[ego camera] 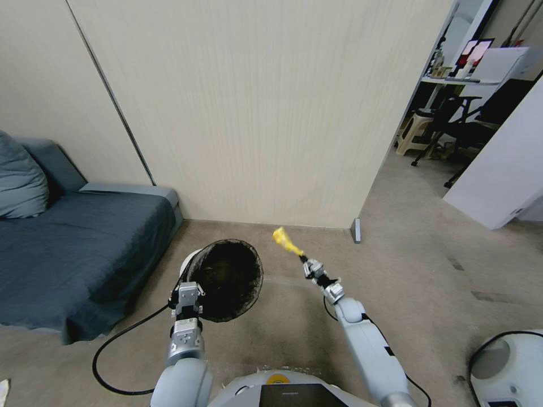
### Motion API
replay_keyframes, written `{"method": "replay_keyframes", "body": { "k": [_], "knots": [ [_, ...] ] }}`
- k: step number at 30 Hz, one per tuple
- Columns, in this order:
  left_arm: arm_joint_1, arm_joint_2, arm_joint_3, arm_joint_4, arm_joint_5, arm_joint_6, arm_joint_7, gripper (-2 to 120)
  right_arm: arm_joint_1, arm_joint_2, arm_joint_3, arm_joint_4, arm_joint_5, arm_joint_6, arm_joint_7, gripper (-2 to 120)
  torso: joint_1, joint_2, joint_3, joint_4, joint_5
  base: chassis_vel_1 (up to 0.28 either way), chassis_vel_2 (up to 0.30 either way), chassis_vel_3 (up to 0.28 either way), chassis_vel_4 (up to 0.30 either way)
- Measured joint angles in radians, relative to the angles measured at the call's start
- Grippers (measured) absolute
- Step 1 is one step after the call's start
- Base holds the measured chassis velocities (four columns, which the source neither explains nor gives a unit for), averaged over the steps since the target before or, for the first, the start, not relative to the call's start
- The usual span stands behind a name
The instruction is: Pick up the trash bin, then pick up the garbage from the floor and place it into the trash bin.
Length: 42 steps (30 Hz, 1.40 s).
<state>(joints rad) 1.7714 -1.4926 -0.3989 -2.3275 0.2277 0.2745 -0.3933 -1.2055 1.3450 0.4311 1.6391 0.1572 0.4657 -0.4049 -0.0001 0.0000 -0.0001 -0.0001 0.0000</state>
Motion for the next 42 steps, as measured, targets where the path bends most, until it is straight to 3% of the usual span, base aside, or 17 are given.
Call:
{"method": "replay_keyframes", "body": {
  "k": [4,8,14,16,25,42],
  "knots": [
    [0.0,0.001,0.004,0.007,-0.008,0.002,0.0,1,-0.05,-0.012,-0.022,0.116,0.08,-0.024,-0.026,0,0.0,0.0,0.0,0.0001,0.0,0.0,0.0,0.0,0.0],
    [-0.004,0.006,0.011,0.021,-0.021,0.005,0.002,1,-0.158,-0.048,-0.11,0.326,0.213,-0.084,-0.055,0,0.0,0.0,0.0,0.0001,0.0,0.0,0.0,0.0,0.0],
    [-0.004,0.008,0.02,0.031,-0.023,0.005,0.002,1,-0.22,-0.095,-0.246,0.424,0.218,-0.114,-0.03,0,0.0,0.0,0.0,0.0001,-0.0002,0.0,0.0,0.0,0.0],
    [-0.006,0.008,0.027,0.031,-0.022,0.006,0.004,1,-0.234,-0.115,-0.317,0.425,0.175,-0.119,-0.019,0,0.0,0.0,0.0,0.0,-0.0001,0.0,0.0,0.0,0.0],
    [-0.001,0.008,0.041,0.029,-0.016,0.007,0.004,1,-0.202,-0.117,-0.433,0.324,0.083,-0.117,0.004,0,0.0,0.0,0.0,0.0002,0.0,0.0,0.0,0.0,0.0],
    [-0.003,0.006,0.041,0.02,-0.014,0.007,0.004,1,-0.176,-0.08,-0.442,0.186,0.041,-0.082,0.006,0,0.0,0.0,0.0,0.0001,-0.0001,0.0,0.0,0.0,0.0]
  ]
}}
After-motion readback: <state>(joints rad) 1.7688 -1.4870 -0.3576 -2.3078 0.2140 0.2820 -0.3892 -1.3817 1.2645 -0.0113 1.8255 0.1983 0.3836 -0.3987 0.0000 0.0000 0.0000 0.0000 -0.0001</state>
